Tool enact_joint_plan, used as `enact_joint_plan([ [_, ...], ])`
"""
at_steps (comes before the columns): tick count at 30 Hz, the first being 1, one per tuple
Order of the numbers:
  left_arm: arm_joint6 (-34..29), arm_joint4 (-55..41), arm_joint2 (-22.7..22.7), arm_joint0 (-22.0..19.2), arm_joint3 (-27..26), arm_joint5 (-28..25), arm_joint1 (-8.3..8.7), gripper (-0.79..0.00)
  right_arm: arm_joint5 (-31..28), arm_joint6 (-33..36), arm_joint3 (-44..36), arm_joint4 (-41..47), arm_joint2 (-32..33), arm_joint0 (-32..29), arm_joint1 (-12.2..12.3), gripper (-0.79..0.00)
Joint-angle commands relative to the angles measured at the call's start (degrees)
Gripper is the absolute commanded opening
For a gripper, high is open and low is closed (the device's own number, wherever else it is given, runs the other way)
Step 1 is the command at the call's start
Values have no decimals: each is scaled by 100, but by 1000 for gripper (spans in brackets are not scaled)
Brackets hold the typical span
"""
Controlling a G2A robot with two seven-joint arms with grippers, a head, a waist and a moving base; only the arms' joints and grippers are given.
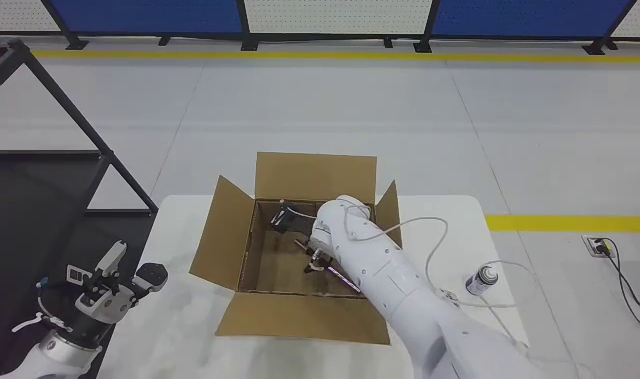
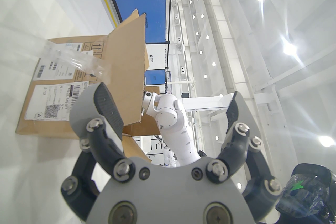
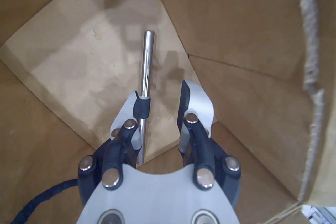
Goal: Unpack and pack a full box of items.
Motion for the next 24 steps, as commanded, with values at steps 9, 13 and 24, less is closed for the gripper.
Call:
enact_joint_plan([
  [9, 0, 0, 0, 0, 0, 0, 0, 0, -277, -495, -365, -355, 57, 128, 222, -302],
  [13, 0, 0, 0, 0, 0, 0, 0, 0, -306, -693, -640, -448, 143, 102, 388, -111],
  [24, 0, 0, 0, 0, 0, 0, 0, 0, 27, -442, -2957, -1021, 780, -440, 1316, 0],
])
